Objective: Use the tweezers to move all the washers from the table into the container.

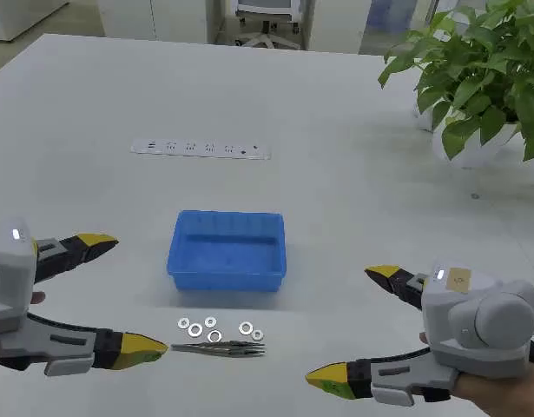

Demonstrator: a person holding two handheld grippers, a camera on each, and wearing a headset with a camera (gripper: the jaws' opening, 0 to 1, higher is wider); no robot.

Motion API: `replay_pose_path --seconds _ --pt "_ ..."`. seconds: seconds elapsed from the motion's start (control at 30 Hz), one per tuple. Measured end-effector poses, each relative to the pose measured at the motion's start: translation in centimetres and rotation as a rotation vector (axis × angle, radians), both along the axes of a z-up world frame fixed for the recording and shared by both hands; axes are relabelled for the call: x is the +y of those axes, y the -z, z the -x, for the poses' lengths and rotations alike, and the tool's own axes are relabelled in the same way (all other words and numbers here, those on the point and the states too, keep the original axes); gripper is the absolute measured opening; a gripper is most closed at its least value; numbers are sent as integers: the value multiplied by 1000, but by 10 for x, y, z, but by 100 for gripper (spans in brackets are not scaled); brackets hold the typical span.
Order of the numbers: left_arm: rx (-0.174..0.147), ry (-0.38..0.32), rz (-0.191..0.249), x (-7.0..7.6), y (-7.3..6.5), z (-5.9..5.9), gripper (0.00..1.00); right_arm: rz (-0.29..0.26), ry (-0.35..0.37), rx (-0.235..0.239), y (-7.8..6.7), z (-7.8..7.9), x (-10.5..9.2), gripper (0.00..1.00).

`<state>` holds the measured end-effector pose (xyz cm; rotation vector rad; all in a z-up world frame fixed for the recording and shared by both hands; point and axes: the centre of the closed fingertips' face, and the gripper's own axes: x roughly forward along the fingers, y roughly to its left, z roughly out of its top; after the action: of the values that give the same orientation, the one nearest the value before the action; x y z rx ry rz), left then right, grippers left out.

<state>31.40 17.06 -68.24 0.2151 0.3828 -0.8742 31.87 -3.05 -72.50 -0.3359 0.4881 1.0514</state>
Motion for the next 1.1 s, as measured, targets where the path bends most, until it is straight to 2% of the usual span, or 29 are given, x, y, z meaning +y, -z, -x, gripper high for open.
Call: replay_pose_path --seconds 1.1 --pt "9 16 -21 -2 4 3 99 0 17 -4 1 -1 -7 100"
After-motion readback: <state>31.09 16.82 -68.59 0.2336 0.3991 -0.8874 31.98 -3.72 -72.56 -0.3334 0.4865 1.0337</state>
